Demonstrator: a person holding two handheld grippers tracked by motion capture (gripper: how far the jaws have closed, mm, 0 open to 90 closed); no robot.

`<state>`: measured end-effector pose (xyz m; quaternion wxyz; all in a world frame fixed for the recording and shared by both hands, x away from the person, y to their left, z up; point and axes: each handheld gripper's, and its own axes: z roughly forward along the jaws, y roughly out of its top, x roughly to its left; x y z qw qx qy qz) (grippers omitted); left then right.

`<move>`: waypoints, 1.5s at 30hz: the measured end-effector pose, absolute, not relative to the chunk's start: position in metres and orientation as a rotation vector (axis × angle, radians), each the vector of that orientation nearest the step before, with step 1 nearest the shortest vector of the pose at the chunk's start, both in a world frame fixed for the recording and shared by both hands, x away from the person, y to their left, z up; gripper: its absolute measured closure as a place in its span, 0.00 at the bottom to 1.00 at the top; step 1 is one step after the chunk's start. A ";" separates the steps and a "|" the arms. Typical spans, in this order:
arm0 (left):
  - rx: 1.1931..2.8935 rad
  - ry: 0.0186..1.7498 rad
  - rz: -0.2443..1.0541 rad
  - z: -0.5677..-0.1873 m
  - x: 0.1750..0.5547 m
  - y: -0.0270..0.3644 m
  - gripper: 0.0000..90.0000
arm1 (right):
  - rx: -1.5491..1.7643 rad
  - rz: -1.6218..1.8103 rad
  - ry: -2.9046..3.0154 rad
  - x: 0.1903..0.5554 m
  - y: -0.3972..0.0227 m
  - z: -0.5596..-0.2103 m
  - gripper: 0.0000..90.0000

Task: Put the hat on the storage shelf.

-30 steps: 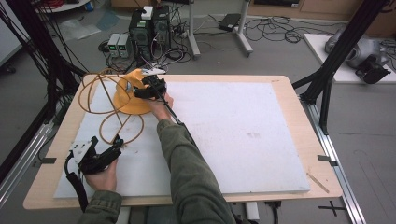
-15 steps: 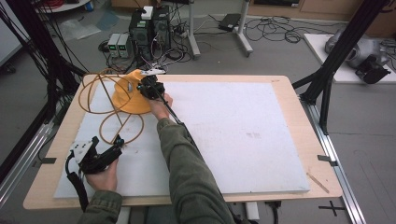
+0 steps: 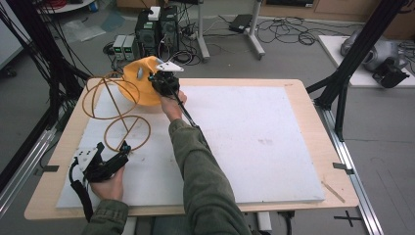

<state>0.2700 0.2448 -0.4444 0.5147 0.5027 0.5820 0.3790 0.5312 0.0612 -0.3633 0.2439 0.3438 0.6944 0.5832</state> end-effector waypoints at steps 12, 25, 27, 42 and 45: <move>1.196 1.387 0.918 -0.442 0.268 0.241 0.16 | 0.834 1.707 1.575 0.507 0.030 -0.311 0.99; 1.192 1.387 0.916 -0.441 0.269 0.241 0.16 | 0.757 1.915 1.333 0.480 0.004 -0.276 0.99; 1.192 1.387 0.913 -0.441 0.268 0.241 0.16 | 0.729 1.976 1.276 0.471 -0.003 -0.265 0.99; 1.186 1.387 0.907 -0.442 0.269 0.240 0.16 | 0.490 2.163 1.375 0.429 -0.005 -0.232 0.99; 1.183 1.388 0.906 -0.442 0.269 0.240 0.16 | 0.459 2.189 1.395 0.424 -0.002 -0.230 0.99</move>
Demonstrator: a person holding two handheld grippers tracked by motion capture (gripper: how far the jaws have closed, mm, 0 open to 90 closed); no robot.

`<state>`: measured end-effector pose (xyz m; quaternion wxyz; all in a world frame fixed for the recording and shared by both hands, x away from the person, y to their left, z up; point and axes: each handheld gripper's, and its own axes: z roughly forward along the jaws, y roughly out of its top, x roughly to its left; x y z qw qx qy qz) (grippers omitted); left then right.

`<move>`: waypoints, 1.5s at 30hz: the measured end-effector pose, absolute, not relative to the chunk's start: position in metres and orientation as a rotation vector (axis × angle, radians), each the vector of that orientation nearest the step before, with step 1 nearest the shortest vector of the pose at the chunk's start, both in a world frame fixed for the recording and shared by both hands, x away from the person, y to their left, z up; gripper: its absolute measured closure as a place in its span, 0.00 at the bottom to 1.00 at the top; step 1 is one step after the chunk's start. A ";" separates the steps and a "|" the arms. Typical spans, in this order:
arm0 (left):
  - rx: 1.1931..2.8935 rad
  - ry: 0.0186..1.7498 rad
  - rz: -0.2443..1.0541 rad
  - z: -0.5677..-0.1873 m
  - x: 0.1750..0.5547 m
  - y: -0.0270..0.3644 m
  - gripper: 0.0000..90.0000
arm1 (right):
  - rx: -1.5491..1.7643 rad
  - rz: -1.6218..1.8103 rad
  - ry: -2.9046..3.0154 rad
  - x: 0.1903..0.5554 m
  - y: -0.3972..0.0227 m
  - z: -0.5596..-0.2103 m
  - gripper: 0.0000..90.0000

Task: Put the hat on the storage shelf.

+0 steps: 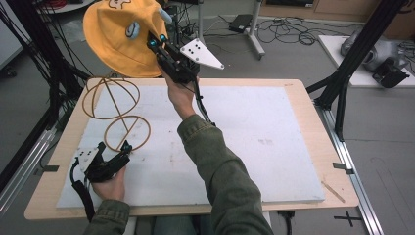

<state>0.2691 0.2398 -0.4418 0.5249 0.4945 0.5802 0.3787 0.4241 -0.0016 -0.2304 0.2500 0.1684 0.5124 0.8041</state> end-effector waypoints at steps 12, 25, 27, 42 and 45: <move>1.185 1.393 0.896 -0.442 0.269 0.241 0.16 | 0.308 2.146 1.856 0.424 0.040 -0.235 0.99; 1.165 1.400 0.886 -0.441 0.268 0.244 0.16 | 0.345 1.880 2.159 0.434 0.072 -0.239 0.99; 1.160 1.402 0.884 -0.441 0.268 0.244 0.16 | 0.343 1.857 2.189 0.435 0.075 -0.242 0.99; 1.148 1.404 0.883 -0.442 0.268 0.246 0.16 | 0.340 1.851 2.245 0.441 0.080 -0.250 0.95; 1.146 1.406 0.878 -0.442 0.268 0.246 0.16 | 0.337 1.842 2.252 0.441 0.081 -0.252 0.94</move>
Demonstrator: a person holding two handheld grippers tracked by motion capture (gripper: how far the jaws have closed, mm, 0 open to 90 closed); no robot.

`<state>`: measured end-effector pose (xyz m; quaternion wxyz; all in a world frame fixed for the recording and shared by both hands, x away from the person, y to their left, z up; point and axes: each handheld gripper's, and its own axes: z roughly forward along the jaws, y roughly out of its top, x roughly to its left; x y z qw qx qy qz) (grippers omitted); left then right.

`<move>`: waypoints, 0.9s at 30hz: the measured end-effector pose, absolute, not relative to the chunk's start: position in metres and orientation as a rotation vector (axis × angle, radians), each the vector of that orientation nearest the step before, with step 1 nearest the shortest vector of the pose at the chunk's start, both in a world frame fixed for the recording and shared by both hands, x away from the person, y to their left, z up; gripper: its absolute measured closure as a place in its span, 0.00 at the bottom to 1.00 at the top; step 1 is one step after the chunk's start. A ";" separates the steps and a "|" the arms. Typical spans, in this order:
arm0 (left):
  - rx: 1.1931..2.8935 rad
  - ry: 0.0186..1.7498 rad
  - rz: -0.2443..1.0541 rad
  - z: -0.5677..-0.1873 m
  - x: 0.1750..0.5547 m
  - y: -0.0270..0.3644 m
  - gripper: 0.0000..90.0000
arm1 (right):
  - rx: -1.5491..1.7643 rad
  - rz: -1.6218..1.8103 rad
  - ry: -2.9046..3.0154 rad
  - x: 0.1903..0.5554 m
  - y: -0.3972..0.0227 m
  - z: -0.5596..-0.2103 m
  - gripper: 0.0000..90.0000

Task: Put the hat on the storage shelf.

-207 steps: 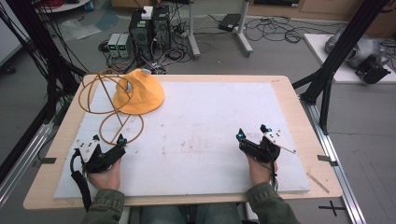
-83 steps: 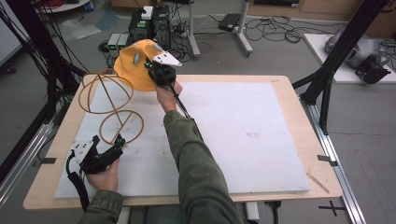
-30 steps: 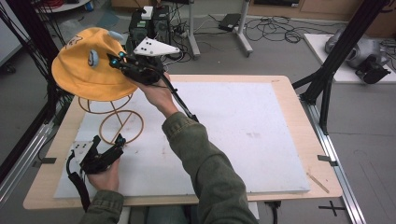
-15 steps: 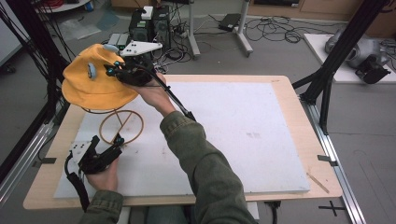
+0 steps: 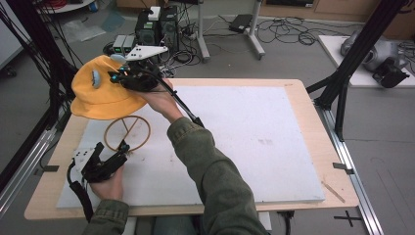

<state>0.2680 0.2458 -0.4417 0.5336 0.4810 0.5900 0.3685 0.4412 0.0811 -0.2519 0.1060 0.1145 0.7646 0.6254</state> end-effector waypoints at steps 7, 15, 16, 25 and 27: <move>1.153 1.403 0.881 -0.442 0.268 0.246 0.16 | 0.309 1.848 2.265 0.443 0.082 -0.253 0.55; 1.153 1.403 0.877 -0.442 0.268 0.244 0.16 | 0.401 1.909 2.211 0.451 0.067 -0.249 0.24; 1.153 1.405 0.878 -0.442 0.268 0.245 0.16 | 0.425 1.911 2.173 0.451 0.061 -0.247 0.21; 1.160 1.401 0.891 -0.442 0.268 0.246 0.16 | 0.464 1.892 2.021 0.442 0.025 -0.228 0.18; 1.158 1.400 0.898 -0.442 0.268 0.247 0.16 | 0.470 1.888 2.006 0.440 0.020 -0.226 0.17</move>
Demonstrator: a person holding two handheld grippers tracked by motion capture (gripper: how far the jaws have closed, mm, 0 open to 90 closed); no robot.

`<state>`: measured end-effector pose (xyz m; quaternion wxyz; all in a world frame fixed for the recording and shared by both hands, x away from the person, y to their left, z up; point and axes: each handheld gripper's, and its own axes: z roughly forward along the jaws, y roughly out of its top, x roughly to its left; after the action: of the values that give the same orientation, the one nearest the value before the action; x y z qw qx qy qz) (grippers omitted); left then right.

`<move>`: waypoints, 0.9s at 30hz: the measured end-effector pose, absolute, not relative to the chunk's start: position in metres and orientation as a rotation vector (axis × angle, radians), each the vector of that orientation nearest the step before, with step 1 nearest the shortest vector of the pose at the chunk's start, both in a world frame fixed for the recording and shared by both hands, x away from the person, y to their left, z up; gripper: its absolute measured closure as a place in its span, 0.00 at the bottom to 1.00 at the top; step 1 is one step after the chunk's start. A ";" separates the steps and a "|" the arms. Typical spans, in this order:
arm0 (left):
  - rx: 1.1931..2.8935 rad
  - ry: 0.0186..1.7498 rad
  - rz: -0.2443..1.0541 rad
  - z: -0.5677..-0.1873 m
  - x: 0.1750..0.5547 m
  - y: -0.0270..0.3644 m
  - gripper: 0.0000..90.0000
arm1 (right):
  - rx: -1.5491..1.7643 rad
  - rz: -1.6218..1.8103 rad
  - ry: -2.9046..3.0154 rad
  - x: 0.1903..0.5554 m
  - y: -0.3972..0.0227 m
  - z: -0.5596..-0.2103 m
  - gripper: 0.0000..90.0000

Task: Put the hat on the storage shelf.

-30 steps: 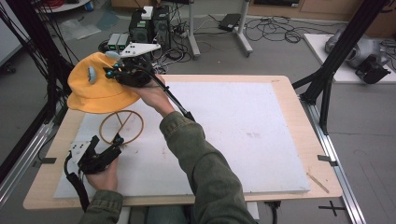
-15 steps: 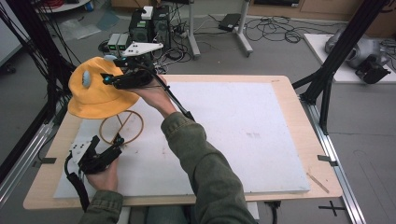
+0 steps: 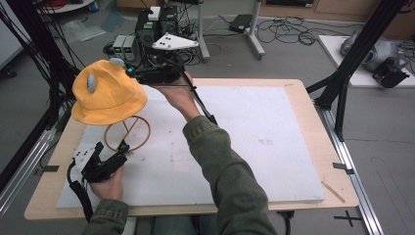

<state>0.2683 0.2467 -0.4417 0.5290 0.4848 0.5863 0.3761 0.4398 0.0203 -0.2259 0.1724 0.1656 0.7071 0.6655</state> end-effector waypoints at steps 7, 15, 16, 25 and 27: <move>1.167 1.386 0.934 -0.439 0.267 0.246 0.16 | 0.552 1.841 1.789 0.416 -0.051 -0.208 0.17; 1.180 1.370 0.970 -0.436 0.266 0.242 0.16 | 0.660 1.738 1.641 0.388 -0.122 -0.223 0.17; 1.178 1.370 0.973 -0.436 0.266 0.242 0.16 | 0.678 1.728 1.620 0.382 -0.135 -0.227 0.17; 1.183 1.356 1.018 -0.434 0.267 0.239 0.16 | 0.844 1.624 1.533 0.354 -0.205 -0.266 0.17; 1.188 1.354 1.025 -0.434 0.268 0.238 0.16 | 0.890 1.601 1.534 0.350 -0.215 -0.278 0.17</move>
<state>0.2675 0.2376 -0.4338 0.5093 0.4934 0.5621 0.4257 0.3503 -0.2145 -0.2775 0.3673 0.3465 0.5970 0.6234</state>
